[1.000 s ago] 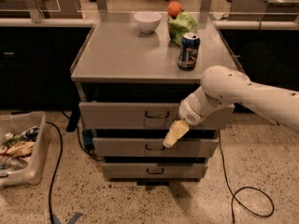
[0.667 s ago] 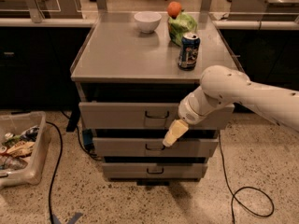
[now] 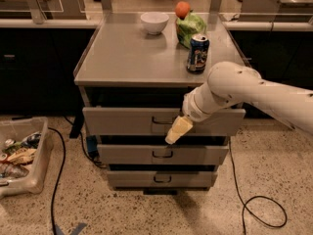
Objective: Open top drawer
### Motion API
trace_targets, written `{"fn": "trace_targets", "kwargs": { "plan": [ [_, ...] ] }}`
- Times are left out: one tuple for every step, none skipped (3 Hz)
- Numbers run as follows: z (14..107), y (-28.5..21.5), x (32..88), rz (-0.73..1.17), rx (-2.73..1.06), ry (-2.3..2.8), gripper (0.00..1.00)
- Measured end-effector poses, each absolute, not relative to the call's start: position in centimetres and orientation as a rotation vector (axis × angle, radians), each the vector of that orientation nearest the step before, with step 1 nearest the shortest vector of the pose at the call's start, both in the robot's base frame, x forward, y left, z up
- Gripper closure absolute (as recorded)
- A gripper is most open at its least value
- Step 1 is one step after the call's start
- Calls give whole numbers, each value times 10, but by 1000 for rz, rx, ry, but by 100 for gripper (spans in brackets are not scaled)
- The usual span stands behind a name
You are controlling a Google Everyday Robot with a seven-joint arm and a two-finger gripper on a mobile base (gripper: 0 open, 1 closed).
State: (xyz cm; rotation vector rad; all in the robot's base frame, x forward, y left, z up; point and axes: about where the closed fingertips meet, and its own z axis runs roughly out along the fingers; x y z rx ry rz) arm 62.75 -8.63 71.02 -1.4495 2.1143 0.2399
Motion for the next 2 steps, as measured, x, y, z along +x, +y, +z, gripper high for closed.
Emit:
{"fn": "trace_targets", "kwargs": {
  "plan": [
    [690,-93,633,229,-1435,2160,0],
    [651,-101,631,267,-1446,2258,0]
  ]
}}
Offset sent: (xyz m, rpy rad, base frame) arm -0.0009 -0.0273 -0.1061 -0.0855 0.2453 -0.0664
